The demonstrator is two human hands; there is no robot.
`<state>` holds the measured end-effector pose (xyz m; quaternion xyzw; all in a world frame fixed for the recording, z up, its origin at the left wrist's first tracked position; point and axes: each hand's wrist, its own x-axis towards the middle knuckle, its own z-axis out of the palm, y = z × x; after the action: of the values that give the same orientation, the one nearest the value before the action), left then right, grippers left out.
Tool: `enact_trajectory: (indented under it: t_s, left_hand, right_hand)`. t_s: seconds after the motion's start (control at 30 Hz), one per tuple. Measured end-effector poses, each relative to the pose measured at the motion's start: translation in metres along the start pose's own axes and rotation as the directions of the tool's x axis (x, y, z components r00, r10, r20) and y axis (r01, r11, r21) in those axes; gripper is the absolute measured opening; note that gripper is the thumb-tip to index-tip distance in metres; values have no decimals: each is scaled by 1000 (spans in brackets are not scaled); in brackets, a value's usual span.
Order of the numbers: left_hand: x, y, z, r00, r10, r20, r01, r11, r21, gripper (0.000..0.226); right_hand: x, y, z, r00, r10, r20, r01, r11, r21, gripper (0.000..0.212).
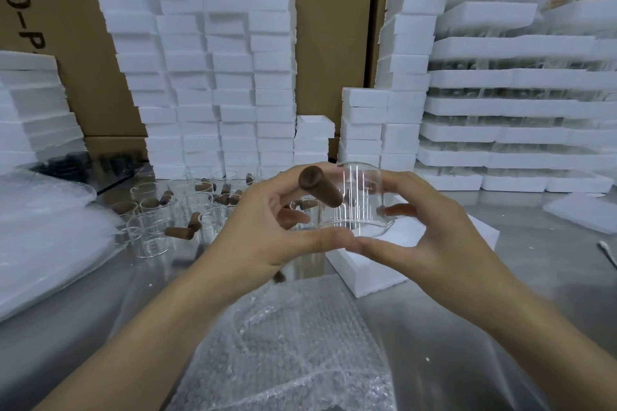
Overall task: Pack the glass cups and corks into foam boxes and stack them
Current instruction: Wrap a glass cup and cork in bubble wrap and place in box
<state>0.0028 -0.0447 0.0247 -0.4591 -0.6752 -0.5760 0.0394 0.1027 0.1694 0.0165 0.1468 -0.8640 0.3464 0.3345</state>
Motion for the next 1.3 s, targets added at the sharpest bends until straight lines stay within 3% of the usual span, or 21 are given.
enact_trajectory:
  t_s: [0.1, 0.27, 0.5, 0.57, 0.67, 0.77, 0.83, 0.97, 1.13, 1.2, 1.3]
  left_hand:
    - [0, -5, 2, 999, -36, 34, 38, 999, -32, 59]
    - [1, -7, -11, 999, -35, -19, 37, 992, 124, 102]
    - [-1, -14, -10, 998, 25, 51, -47, 872, 488, 71]
    - [-1, -16, -9, 999, -1, 33, -13, 896, 445, 67]
    - [1, -17, -10, 997, -52, 52, 42, 983, 180, 65]
    - [1, -17, -8, 993, -45, 109, 39, 998, 52, 62]
    - [1, -16, -6, 991, -62, 121, 57, 997, 44, 64]
    - [0, -13, -5, 997, -68, 46, 59, 981, 185, 81]
    - [-1, -12, -2, 998, -27, 58, 7, 951, 308, 58]
    - [-1, -12, -3, 999, -29, 38, 17, 957, 288, 57]
    - [0, -12, -4, 997, -78, 12, 76, 990, 121, 59]
  right_hand:
    - [0, 1, -1, 1000, 21, -12, -21, 1000, -14, 57]
    - [1, 3, -7, 1000, 11, -25, -15, 986, -163, 59]
    - [1, 6, -11, 996, -20, 87, 52, 919, -390, 61]
    - [0, 5, -9, 997, -40, 66, 59, 942, -330, 60]
    - [1, 4, -7, 1000, -18, -1, 17, 985, -171, 67]
    - [1, 3, -7, 999, 30, 18, -29, 998, -50, 66]
    - [1, 3, -8, 998, 54, 23, -53, 998, -21, 62]
    - [0, 3, -6, 997, 77, 26, -75, 995, -72, 61]
    - [0, 1, 0, 1000, 24, 16, -23, 995, -101, 61]
    - [-1, 2, 2, 1000, 26, 1, -26, 997, -67, 59]
    - [-2, 4, 4, 999, 43, -6, -43, 998, -51, 69]
